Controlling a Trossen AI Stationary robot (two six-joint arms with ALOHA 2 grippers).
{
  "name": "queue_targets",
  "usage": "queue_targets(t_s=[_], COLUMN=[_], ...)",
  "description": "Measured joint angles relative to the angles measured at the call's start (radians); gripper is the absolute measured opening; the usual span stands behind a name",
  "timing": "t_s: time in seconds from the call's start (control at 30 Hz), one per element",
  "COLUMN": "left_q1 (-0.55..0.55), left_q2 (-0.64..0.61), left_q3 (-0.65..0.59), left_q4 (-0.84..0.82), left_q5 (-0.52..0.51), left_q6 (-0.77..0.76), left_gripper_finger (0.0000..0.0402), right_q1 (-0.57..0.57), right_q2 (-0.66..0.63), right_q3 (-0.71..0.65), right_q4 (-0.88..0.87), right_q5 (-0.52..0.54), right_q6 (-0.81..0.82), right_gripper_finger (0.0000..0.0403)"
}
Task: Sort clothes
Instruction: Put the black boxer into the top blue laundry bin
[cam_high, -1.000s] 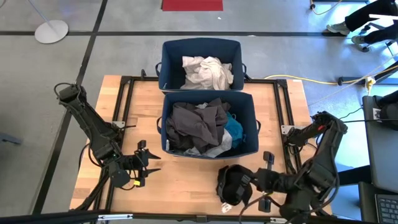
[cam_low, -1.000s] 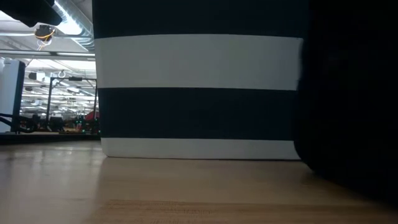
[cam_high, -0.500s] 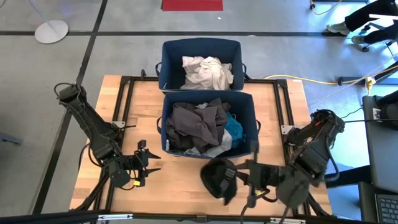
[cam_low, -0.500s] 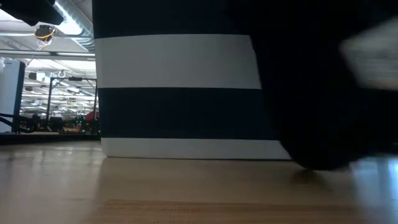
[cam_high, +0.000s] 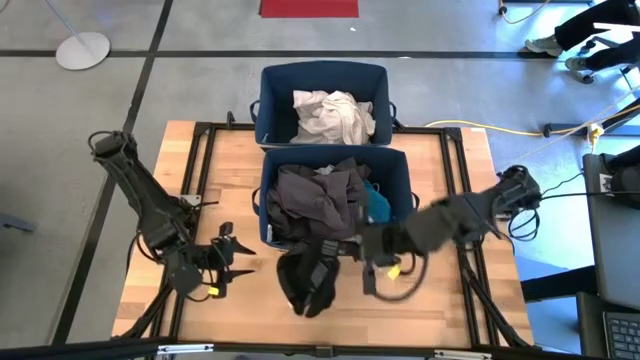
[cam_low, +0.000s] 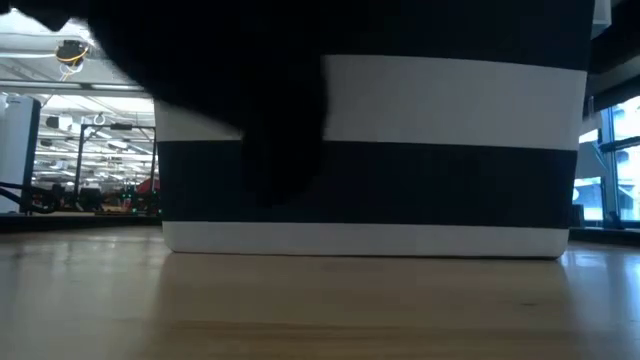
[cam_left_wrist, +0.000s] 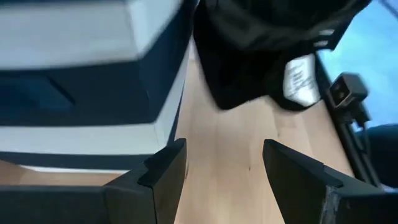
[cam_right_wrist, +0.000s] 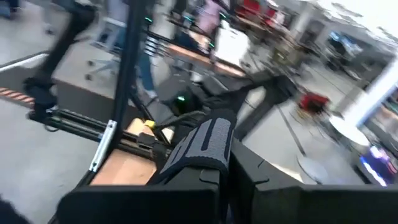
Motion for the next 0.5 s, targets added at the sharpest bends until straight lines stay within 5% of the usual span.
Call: queue_targets(t_s=[0.17, 0.3, 0.5], left_q1=[0.002, 0.02, 0.052], left_q2=[-0.122, -0.223, -0.321], left_q3=[0.0, 0.001, 0.001], left_q4=[-0.045, -0.078, -0.103], left_q5=[-0.005, -0.11, -0.247], left_q6=[0.062, 0.083, 0.149], left_gripper_finger=[0.0202, 0.0202, 0.0202], right_q1=[-0.132, -0.251, -0.441], right_q2=[0.0, 0.0, 0.0], right_q3=[0.0, 0.0, 0.0], right_q4=[0.107, 0.26, 0.553], right_q5=[-0.207, -0.333, -0.353], right_q6=[-0.124, -0.224, -0.407], right_gripper_finger=[0.0012, 0.0012, 0.0012])
